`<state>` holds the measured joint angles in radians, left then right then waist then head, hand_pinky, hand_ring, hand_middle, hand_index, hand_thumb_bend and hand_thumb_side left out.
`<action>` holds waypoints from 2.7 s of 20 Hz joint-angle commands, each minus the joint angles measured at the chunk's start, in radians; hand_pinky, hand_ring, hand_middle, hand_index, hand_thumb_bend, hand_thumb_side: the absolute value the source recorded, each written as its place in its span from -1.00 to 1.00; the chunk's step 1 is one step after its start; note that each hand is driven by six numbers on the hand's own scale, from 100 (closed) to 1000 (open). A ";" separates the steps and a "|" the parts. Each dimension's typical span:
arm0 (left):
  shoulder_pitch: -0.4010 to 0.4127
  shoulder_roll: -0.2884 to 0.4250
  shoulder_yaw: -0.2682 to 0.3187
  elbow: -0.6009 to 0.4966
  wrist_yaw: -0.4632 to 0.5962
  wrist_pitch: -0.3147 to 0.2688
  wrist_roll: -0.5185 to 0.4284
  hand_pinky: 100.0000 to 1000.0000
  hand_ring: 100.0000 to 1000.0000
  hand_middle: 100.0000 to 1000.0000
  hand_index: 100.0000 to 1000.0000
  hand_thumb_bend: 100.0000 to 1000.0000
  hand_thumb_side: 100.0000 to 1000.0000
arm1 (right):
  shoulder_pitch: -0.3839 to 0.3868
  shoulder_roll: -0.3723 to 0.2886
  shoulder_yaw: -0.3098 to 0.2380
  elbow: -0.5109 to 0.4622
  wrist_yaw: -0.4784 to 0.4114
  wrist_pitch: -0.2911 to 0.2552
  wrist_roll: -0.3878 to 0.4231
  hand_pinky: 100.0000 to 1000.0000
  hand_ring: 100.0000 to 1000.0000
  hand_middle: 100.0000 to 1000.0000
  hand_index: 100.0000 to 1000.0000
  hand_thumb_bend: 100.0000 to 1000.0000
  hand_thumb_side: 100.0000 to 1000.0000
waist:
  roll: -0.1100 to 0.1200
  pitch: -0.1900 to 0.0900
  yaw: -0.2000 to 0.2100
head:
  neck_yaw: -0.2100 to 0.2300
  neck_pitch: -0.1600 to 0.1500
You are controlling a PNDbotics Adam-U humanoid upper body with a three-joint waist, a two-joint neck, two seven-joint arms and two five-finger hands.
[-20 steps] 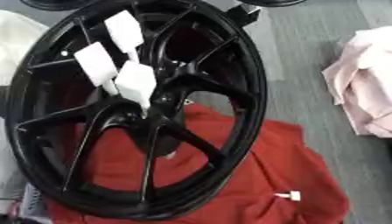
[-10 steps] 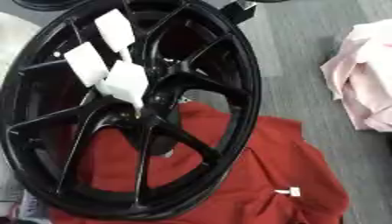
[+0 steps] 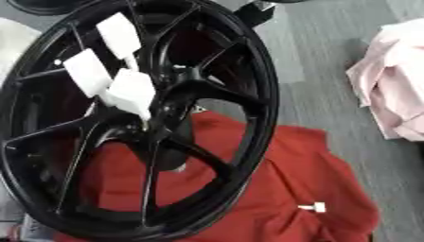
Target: Pull the pin out of the wheel hub.
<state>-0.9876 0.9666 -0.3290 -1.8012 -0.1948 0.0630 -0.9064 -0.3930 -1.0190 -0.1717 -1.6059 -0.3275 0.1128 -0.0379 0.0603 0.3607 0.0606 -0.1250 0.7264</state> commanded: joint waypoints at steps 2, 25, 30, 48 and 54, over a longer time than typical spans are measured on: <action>-0.047 -0.013 -0.021 0.023 -0.048 -0.043 -0.001 0.74 0.68 0.59 0.75 -0.22 0.27 | -0.016 -0.021 -0.005 -0.019 0.005 0.003 0.002 0.66 0.52 0.42 0.45 -1.00 0.65 | -0.004 -0.024 -0.002 | 0.007 -0.016; -0.202 -0.183 -0.053 0.247 -0.189 -0.216 -0.001 0.72 0.64 0.54 0.71 -0.49 -0.40 | -0.035 0.007 0.009 -0.011 0.022 0.010 0.008 0.66 0.52 0.41 0.44 -1.00 0.65 | -0.007 -0.021 -0.021 | 0.034 -0.036; -0.234 -0.215 -0.050 0.293 -0.210 -0.237 -0.001 0.72 0.63 0.54 0.67 -0.51 -0.36 | -0.039 0.008 0.012 -0.013 0.025 0.011 0.009 0.66 0.52 0.41 0.44 -1.00 0.66 | -0.004 -0.016 -0.030 | 0.033 -0.039; -0.274 -0.260 -0.051 0.338 -0.213 -0.290 -0.001 0.72 0.63 0.55 0.68 -0.39 -0.51 | -0.060 0.021 0.019 -0.022 0.026 0.015 0.006 0.65 0.51 0.40 0.43 -1.00 0.67 | 0.027 0.014 -0.077 | -0.005 -0.081; -0.275 -0.267 -0.066 0.351 -0.211 -0.307 -0.001 0.71 0.62 0.55 0.66 -0.37 -0.55 | -0.065 0.026 0.020 -0.027 0.024 0.016 0.004 0.65 0.51 0.40 0.43 -1.00 0.67 | 0.035 0.019 -0.097 | -0.010 -0.100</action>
<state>-1.2405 0.6854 -0.4009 -1.4483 -0.4130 -0.2194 -0.8896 -0.4455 -0.9711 -0.1413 -1.6123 -0.3023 0.1283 -0.0313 0.1022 0.4002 -0.0358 -0.1302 0.6457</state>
